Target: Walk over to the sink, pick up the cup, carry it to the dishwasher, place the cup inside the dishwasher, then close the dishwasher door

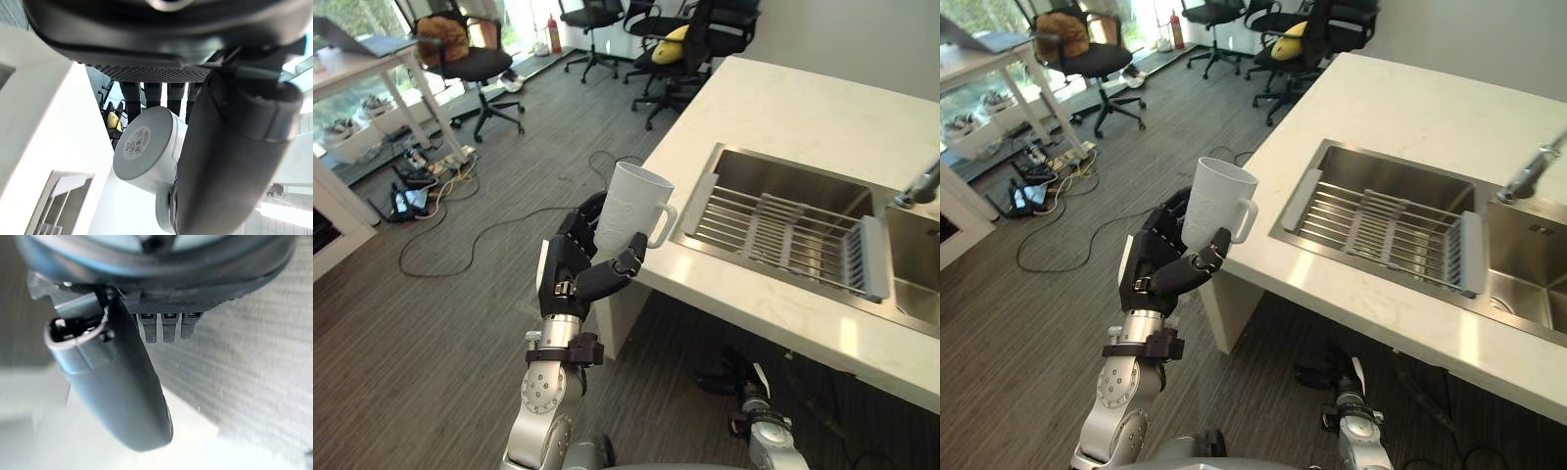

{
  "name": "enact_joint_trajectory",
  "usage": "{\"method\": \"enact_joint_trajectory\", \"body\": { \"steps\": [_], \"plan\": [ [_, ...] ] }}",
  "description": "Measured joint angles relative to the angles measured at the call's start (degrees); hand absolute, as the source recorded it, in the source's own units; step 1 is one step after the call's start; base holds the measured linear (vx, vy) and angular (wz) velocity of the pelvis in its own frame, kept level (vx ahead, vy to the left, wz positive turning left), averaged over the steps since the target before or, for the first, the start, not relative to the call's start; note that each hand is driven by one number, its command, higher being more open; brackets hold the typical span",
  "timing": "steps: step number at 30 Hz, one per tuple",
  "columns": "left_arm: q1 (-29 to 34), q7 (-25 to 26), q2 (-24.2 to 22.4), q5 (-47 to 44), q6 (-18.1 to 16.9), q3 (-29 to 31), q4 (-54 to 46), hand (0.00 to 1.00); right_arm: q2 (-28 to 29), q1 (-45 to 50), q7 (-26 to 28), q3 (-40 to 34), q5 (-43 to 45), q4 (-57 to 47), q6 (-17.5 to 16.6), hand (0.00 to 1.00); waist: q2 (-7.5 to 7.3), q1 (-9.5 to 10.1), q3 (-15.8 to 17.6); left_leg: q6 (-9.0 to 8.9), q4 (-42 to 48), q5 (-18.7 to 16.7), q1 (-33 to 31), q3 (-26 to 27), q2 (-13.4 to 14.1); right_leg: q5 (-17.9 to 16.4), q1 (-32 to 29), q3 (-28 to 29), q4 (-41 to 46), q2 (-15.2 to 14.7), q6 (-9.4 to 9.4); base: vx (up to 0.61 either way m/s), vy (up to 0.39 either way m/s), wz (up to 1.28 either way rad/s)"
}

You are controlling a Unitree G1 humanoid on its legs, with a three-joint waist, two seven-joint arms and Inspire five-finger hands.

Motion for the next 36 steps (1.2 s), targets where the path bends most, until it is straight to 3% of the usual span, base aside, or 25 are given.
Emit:
{"method": "enact_joint_trajectory", "body": {
  "steps": [3,4,5,6,8,11,13,14,15,16,18,24,27,28,31,32,33,34,36],
  "plan": [
    [0.01,-0.36,-0.05,-0.64,0.03,-0.2,0.0,0.3,1.45,0.01,0.64,0.26,-0.07,0.76,0.49,0.9,-0.12,0.24,0.1,1.56,0.49,-0.57,0.31,-2.89,-3.52,-1.49,-0.27,0.34,6.94,-4.25,-0.56,0.01,0.167,0.64],
    [-0.03,-0.43,0.04,-0.65,0.05,-0.49,-0.01,0.3,1.61,0.11,0.77,0.26,-0.15,0.77,0.67,0.9,-0.25,0.05,0.18,2.11,0.39,-0.61,0.66,-4.06,-4.43,-1.78,-0.66,1.81,10.16,-5.39,-1.33,0.02,0.147,0.82],
    [-0.16,-0.41,0.43,-0.67,0.05,-1.23,0.0,0.3,1.76,0.29,0.95,0.27,-0.22,0.78,0.81,0.9,-0.74,-0.23,0.5,2.89,-0.67,-0.17,1.83,-5.94,-5.74,-2.74,-2.78,8.34,15.4,-6.34,-3.84,0.03,0.076,0.8],
    [-0.18,-0.42,0.7,-0.67,0.05,-1.76,0.02,0.3,1.81,0.46,1.03,0.28,-0.28,0.78,0.86,0.9,-0.83,-0.65,0.55,2.92,-1.05,0.09,2.2,-7.02,-6.14,-4.2,-3.81,12.85,16.82,-5.48,-3.76,0.04,0.054,1.02],
    [-0.6,-0.42,1.55,-0.64,0.04,-3.89,0.05,0.3,1.95,0.84,1.1,0.49,-0.65,0.72,0.9,0.9,-1.52,-1.5,1.04,2.76,-3.27,1.32,3.88,-11.12,-7.57,-8.85,-7.58,28.29,18.03,0.22,-2.0,0.03,0.005,0.93],
    [-1.33,-0.49,2.36,-0.63,0.05,-5.82,0.76,0.3,1.8,1.29,1.09,2.11,-1.2,0.69,0.92,0.9,-1.58,-2.55,1.19,2.19,-4.89,2.38,4.99,-15.51,-8.29,-10.07,-12.87,38.13,17.87,6.51,-1.74,0.05,-0.061,0.78],
    [-1.54,-0.52,2.33,-0.64,0.05,-6.66,1.27,0.3,1.87,2.65,1.24,3.08,-1.2,0.05,0.93,0.9,-1.91,-2.66,1.27,1.81,-5.13,2.41,5.8,-17.69,-9.18,-9.63,-13.59,40.14,14.16,8.05,-1.82,0.06,-0.09,0.73],
    [-1.54,-0.62,2.31,-0.64,0.04,-6.84,1.24,0.3,1.86,3.18,1.23,3.58,-1.16,-0.25,0.93,0.9,-2.42,-2.62,1.17,1.61,-5.11,2.2,5.95,-18.26,-9.85,-8.97,-13.43,40.26,12.22,7.75,-1.85,0.09,-0.134,0.74],
    [-1.55,-1.16,2.03,-0.66,0.07,-6.85,1.37,0.3,1.85,3.78,1.34,4.42,-1.1,-0.39,0.95,0.9,-3.01,-2.67,1.19,1.98,-4.56,1.23,6.11,-18.84,-10.6,-5.56,-12.69,39.76,10.8,6.95,0.44,0.12,-0.166,0.73],
    [-1.49,-1.57,1.94,-0.67,0.27,-7.06,1.46,0.3,2.18,4.83,1.67,4.55,-1.0,-1.06,1.15,0.9,-2.46,-2.56,1.08,0.84,-2.67,-0.66,5.14,-15.45,-8.07,-5.42,-11.41,37.6,9.1,7.39,0.13,0.13,-0.192,0.78],
    [-1.54,-2.09,1.81,-0.75,0.27,-8.07,1.37,0.3,2.22,5.82,2.32,5.19,-0.06,-1.73,1.28,0.9,-1.66,-2.23,0.63,-0.56,-1.12,-1.19,4.4,-12.93,-5.38,-5.13,-9.64,35.29,7.0,8.33,-0.49,0.14,-0.197,0.55],
    [-1.61,-2.71,1.08,-1.76,0.43,-8.9,1.15,0.3,2.32,7.3,3.39,6.9,1.13,-5.36,1.38,0.9,-2.09,-1.4,0.73,-1.47,-2.15,-1.12,5.12,-16.04,-5.41,-4.78,-4.6,30.53,1.74,9.15,-1.05,0.14,-0.109,0.4],
    [-1.61,-2.67,0.92,-1.76,0.43,-8.53,1.13,0.3,2.29,7.53,3.28,7.22,1.12,-5.57,1.39,0.9,-2.37,-1.2,0.9,-1.69,-1.44,-0.97,4.87,-14.9,-5.73,-4.78,-2.33,27.65,1.12,8.96,-1.05,0.06,-0.013,0.85],
    [-1.62,-2.66,0.84,-1.77,0.43,-8.46,0.98,0.3,2.27,7.49,3.09,7.4,1.12,-6.03,1.39,0.9,-2.77,-1.15,1.13,-2.0,-0.89,-0.37,4.26,-9.96,-5.34,-4.78,-1.07,25.51,1.34,8.62,-1.05,-0.02,0.033,1.26],
    [-1.81,-2.68,0.92,-2.03,0.4,-8.26,0.69,0.3,2.22,6.43,2.29,7.33,1.11,-6.51,0.99,0.9,-3.38,-1.15,1.38,-0.34,-1.23,-0.34,2.81,4.47,-3.35,-4.76,-0.86,22.32,3.04,8.21,-1.09,-0.05,0.08,1.14],
    [-1.81,-2.73,0.96,-2.17,0.33,-7.91,0.64,0.3,2.2,6.32,2.25,7.36,1.09,-6.64,0.81,0.9,-3.51,-1.05,1.43,0.3,-0.55,-1.79,2.24,7.94,-2.11,-4.8,-0.68,21.93,2.69,8.44,-1.15,-0.04,0.093,0.92],
    [-1.83,-2.84,1.05,-2.5,0.2,-7.57,0.64,0.3,2.26,5.39,2.25,7.54,1.05,-6.7,0.69,0.9,-2.8,-1.08,1.16,0.53,1.76,-3.86,1.55,12.97,1.33,-5.53,-0.41,21.37,2.31,9.12,-2.11,0.01,0.06,0.62],
    [-1.75,-2.86,1.47,-2.92,0.21,-7.4,1.2,0.3,2.15,4.82,2.27,7.56,1.0,-6.28,0.7,0.9,-3.12,-0.83,1.33,2.3,2.14,-3.79,1.42,13.63,0.99,-6.27,-0.03,21.66,2.29,8.98,-2.19,0.02,0.059,0.48],
    [-0.73,-2.94,2.81,-2.96,0.34,-7.4,1.32,0.3,2.28,4.34,2.29,8.13,0.52,-6.56,0.42,0.9,-3.53,-1.25,1.21,2.95,0.58,-3.31,1.92,12.35,-1.02,-6.55,-0.09,21.59,2.75,7.89,-1.78,0.05,0.121,0.41]
  ]
}}
